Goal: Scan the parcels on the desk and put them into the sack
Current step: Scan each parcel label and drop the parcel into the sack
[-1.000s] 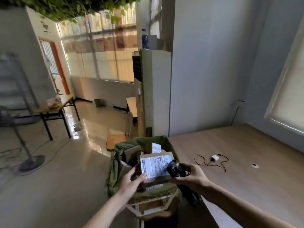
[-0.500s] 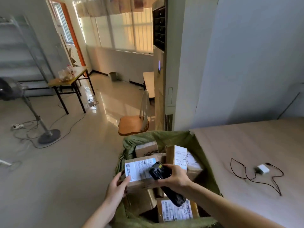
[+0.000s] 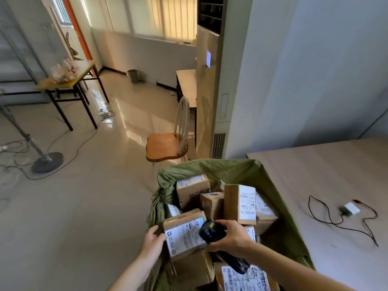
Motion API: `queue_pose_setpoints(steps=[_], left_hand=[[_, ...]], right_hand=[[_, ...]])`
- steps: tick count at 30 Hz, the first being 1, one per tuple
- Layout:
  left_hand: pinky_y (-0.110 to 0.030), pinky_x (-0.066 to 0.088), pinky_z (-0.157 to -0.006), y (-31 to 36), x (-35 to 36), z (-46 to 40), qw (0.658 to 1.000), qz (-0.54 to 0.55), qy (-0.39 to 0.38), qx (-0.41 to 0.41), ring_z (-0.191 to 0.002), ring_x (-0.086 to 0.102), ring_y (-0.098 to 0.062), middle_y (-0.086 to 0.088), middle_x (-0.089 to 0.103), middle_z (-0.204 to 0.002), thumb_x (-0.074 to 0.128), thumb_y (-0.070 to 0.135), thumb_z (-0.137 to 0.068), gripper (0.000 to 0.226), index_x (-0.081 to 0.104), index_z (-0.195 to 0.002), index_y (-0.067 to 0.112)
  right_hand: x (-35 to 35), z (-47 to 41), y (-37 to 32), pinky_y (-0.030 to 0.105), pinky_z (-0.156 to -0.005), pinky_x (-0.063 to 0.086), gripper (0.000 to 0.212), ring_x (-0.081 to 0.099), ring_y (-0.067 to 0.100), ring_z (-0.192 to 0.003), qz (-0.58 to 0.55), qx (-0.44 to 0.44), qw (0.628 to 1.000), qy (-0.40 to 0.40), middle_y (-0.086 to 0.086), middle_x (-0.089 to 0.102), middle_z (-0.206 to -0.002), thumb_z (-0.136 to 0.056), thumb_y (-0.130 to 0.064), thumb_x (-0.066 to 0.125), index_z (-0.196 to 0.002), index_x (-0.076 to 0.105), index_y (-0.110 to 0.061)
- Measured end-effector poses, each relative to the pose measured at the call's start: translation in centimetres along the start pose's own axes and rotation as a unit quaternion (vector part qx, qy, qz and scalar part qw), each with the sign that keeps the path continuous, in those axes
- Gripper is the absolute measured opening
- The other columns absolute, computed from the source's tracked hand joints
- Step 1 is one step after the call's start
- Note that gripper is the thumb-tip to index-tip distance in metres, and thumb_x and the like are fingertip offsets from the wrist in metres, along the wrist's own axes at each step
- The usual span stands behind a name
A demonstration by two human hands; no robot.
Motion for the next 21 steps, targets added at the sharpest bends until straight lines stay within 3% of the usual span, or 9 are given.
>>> queue_pose_setpoints(steps=[4, 7, 11, 14, 18, 21], left_hand=[[-0.039, 0.035, -0.110, 4.4, -1.8, 1.4, 0.993, -0.075, -0.014, 0.094, -0.135, 0.044, -0.028, -0.012, 0.045, -0.149, 0.060, 0.021, -0.099, 0.057, 0.039, -0.151, 0.020], [-0.039, 0.035, -0.111, 8.4, -2.3, 3.1, 0.975, -0.128, -0.040, 0.176, -0.141, 0.039, -0.024, -0.003, 0.041, -0.154, 0.062, 0.024, -0.098, 0.055, 0.043, -0.149, 0.026], [-0.036, 0.041, -0.105, 14.2, -0.5, 6.0, 0.949, -0.164, -0.074, 0.259, -0.131, 0.048, -0.019, 0.000, 0.050, -0.146, 0.063, 0.025, -0.096, 0.046, 0.051, -0.141, 0.031], [-0.029, 0.042, -0.097, 18.0, 3.8, 10.3, 0.924, -0.179, -0.144, 0.307, -0.120, 0.054, -0.017, -0.004, 0.057, -0.138, 0.062, 0.015, -0.097, 0.043, 0.054, -0.139, 0.022], [-0.029, 0.041, -0.098, 21.7, 9.1, 17.1, 0.880, -0.211, -0.210, 0.371, -0.126, 0.054, -0.021, -0.005, 0.057, -0.134, 0.072, 0.021, -0.091, 0.051, 0.055, -0.139, 0.020], [-0.034, 0.043, -0.104, 23.7, 14.5, 25.3, 0.828, -0.239, -0.259, 0.436, -0.128, 0.052, -0.022, -0.005, 0.057, -0.137, 0.078, 0.029, -0.086, 0.059, 0.054, -0.140, 0.024]], right_hand=[[-1.7, 2.0, -0.5, 0.020, -0.081, 0.057, 0.082, 0.067, 0.006, -0.099, 0.006, 0.023, 0.998, 0.050, -0.011, 0.068, -0.111, -0.067, -0.034, 0.095, -0.140, 0.058, -0.028], [-4.2, 5.0, -1.4, 0.023, -0.087, 0.057, 0.093, 0.066, 0.007, -0.102, 0.023, 0.036, 0.993, 0.112, -0.010, 0.068, -0.117, -0.061, -0.048, 0.094, -0.144, 0.054, -0.037], [-8.6, 11.0, -1.5, 0.026, -0.090, 0.058, 0.094, 0.070, 0.005, -0.095, 0.033, 0.050, 0.980, 0.191, -0.014, 0.074, -0.109, -0.047, -0.061, 0.089, -0.135, 0.062, -0.041], [-12.4, 17.1, 0.1, 0.022, -0.084, 0.056, 0.104, 0.069, 0.002, -0.092, 0.015, 0.071, 0.964, 0.255, -0.015, 0.074, -0.107, -0.037, -0.070, 0.083, -0.135, 0.064, -0.039], [-16.9, 26.1, 0.8, 0.028, -0.088, 0.059, 0.086, 0.068, 0.003, -0.091, 0.020, 0.078, 0.944, 0.320, -0.014, 0.073, -0.102, -0.049, -0.059, 0.087, -0.129, 0.067, -0.035], [-20.2, 36.4, 3.2, 0.033, -0.089, 0.059, 0.082, 0.069, 0.010, -0.094, 0.000, 0.104, 0.909, 0.403, -0.012, 0.074, -0.104, -0.048, -0.056, 0.089, -0.125, 0.068, -0.037]])
Point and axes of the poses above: each hand's wrist, its own z-axis away from the middle knuckle, its own x-axis out of the palm, y = z × x, the point moved 9 cm from there along -z, towards the middle knuckle
